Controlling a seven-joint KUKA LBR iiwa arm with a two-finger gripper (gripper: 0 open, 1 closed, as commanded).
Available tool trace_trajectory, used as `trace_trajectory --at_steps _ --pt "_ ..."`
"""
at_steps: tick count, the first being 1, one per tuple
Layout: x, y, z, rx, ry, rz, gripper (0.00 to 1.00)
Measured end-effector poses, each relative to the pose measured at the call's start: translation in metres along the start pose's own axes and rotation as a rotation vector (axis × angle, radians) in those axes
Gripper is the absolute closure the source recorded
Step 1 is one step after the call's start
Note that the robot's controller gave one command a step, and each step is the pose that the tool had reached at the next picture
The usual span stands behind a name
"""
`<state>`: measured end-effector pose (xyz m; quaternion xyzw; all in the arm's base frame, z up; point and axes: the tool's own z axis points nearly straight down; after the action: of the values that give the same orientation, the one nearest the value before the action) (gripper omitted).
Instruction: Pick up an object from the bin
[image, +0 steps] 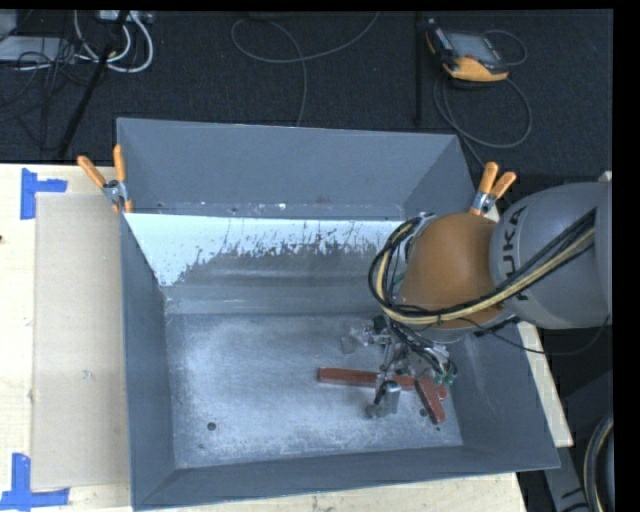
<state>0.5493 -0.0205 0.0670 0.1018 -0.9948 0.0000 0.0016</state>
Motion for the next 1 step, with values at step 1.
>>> trace_trajectory --at_steps 1 --pt "-0.0007 0.0003 -0.0027 0.000 -0.004 0.002 1.00"
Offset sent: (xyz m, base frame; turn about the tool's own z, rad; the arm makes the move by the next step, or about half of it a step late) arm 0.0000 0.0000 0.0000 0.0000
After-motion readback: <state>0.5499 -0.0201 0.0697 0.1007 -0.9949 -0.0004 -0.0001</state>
